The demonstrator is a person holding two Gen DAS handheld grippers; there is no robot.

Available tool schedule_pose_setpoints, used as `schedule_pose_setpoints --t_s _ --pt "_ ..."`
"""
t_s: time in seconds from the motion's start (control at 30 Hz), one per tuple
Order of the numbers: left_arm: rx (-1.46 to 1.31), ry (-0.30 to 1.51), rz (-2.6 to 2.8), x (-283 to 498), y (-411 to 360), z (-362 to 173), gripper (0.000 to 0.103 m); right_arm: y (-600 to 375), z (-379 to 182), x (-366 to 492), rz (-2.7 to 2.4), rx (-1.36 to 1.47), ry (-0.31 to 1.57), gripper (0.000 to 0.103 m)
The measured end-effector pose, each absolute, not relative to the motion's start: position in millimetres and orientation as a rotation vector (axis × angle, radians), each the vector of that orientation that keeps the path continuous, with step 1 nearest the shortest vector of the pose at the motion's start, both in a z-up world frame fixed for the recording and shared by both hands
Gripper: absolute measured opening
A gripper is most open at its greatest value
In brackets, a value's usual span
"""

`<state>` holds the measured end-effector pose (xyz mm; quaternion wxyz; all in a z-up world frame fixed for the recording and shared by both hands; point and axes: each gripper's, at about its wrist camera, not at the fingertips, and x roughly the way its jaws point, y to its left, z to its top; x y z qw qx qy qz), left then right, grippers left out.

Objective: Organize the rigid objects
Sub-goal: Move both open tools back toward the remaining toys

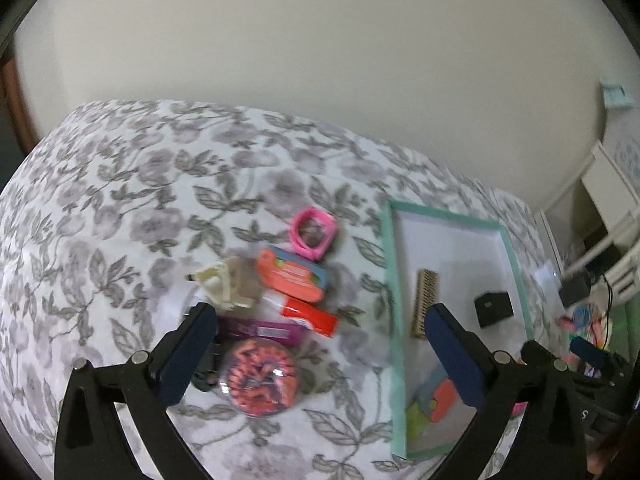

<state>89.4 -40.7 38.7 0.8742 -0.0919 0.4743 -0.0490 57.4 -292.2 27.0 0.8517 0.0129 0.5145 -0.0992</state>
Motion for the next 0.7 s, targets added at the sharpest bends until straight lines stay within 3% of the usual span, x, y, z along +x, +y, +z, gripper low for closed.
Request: schedule_pose_setpoints --t_s 0.43,0.7 --pt "-0.371 0.864 0.109 78 78 56 0.103 -232 44 65 -0.015 0.067 0.962 0.103" --pt "-0.381 0.878 0.181 74 112 56 0.103 -170 30 71 0.109 -0.027 0.97 0.103"
